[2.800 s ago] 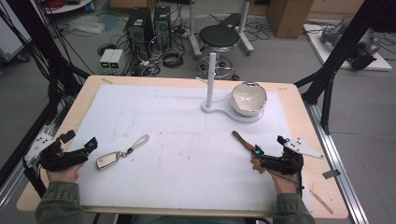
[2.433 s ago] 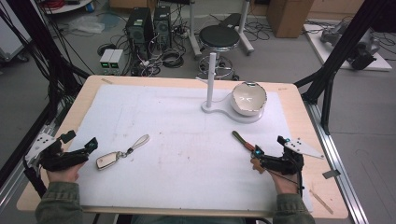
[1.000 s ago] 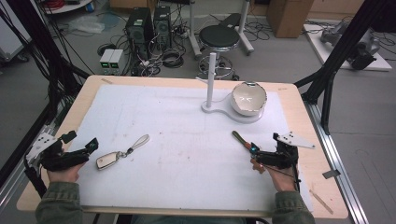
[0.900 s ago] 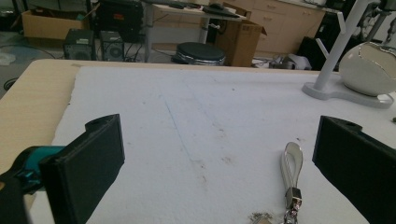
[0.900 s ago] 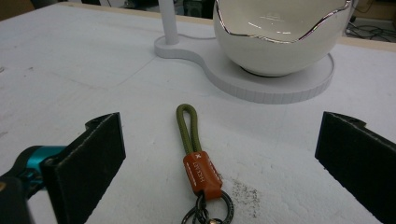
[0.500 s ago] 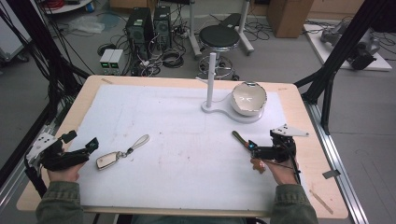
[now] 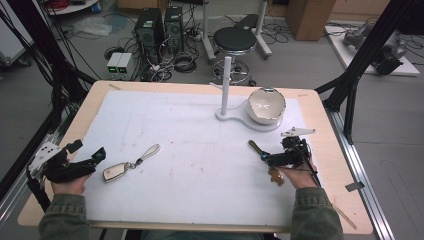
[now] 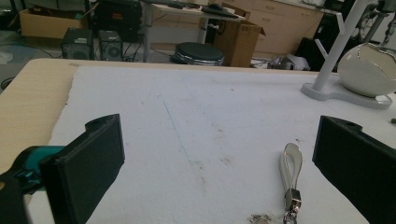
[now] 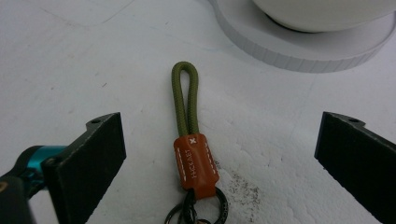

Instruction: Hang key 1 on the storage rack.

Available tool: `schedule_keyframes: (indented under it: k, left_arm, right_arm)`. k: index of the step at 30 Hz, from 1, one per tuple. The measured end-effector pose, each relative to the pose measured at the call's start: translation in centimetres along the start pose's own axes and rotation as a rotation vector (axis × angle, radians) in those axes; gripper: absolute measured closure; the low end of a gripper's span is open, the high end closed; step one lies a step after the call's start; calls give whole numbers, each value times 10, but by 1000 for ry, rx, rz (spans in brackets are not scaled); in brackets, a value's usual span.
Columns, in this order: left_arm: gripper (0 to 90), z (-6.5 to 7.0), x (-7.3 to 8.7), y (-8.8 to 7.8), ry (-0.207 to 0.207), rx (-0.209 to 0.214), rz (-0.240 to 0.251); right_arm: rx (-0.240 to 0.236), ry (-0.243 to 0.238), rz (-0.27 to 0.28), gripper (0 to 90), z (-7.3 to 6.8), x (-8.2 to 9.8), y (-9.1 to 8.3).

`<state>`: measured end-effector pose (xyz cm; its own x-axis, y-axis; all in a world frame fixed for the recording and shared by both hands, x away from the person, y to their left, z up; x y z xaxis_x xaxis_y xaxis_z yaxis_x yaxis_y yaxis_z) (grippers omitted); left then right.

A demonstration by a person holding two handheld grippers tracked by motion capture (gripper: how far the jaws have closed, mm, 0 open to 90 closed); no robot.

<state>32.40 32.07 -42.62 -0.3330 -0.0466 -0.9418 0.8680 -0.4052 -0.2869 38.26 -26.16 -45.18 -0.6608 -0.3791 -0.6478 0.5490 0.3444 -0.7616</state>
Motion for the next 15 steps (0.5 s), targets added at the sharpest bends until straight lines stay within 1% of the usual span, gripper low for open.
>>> schedule_keyframes:
  k: [1, 3, 8, 11, 12, 13, 15]
  left_arm:
    - [26, 0, 0, 0, -2, -1, 1]
    - [26, 0, 0, 0, -5, -1, 4]
    - [26, 0, 0, -1, -6, -2, 6]
    - [26, 0, 0, 0, -6, -1, 4]
    - [26, 0, 0, 0, -6, 0, 6]
    - [26, 0, 0, 0, -4, 0, 5]
    - [26, 0, 0, 0, -7, -1, 7]
  right_arm:
    - [2, -3, -12, 13, 0, -1, 1]
    - [-11, -3, -24, 37, 1, -2, 3]
    - [-19, 3, -66, 47, 3, 0, 10]
    - [-16, 3, -87, 68, 4, 2, 12]
    - [-20, 4, -92, 82, 5, 2, 13]
    - [-25, 5, -103, 123, 6, 3, 14]
    - [-29, 19, -127, 159, 7, 5, 16]
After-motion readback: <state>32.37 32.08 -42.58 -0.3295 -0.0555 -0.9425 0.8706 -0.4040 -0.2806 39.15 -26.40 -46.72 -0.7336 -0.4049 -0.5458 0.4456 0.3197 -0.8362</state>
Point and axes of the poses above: each handheld gripper's, and its own axes: y roughly forward along the jaws, x roughly out of its underside, z roughly to its right, the point moved 6 cm from there along y, roughly forward along the jaws, and after that the axes turned 6 degrees about -z, right-handed, at the moved point
